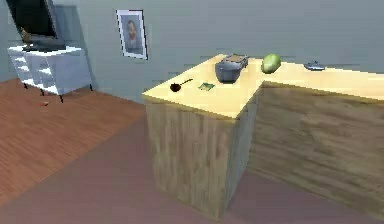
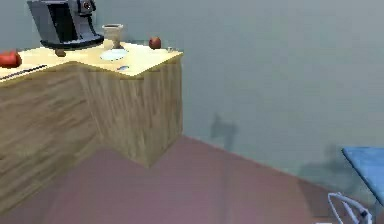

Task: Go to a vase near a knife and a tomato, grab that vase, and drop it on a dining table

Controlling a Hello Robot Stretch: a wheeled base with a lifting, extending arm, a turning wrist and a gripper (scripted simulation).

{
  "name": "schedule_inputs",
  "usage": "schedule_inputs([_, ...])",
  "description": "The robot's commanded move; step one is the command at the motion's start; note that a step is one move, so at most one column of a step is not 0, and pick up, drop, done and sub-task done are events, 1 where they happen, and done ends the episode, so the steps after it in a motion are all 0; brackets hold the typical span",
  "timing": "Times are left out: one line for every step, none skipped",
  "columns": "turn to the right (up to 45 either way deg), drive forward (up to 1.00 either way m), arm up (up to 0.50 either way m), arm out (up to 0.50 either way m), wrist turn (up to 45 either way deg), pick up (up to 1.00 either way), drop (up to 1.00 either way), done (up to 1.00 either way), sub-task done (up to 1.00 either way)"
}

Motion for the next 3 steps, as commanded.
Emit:
schedule_inputs([42.0,0.0,0.0,0.0,0.0,0.0,0.0,0.0,0.0])
schedule_inputs([0.0,0.6,0.0,0.0,0.0,0.0,0.0,0.0,0.0])
schedule_inputs([0.0,0.4,0.0,0.0,0.0,0.0,0.0,0.0,0.0])
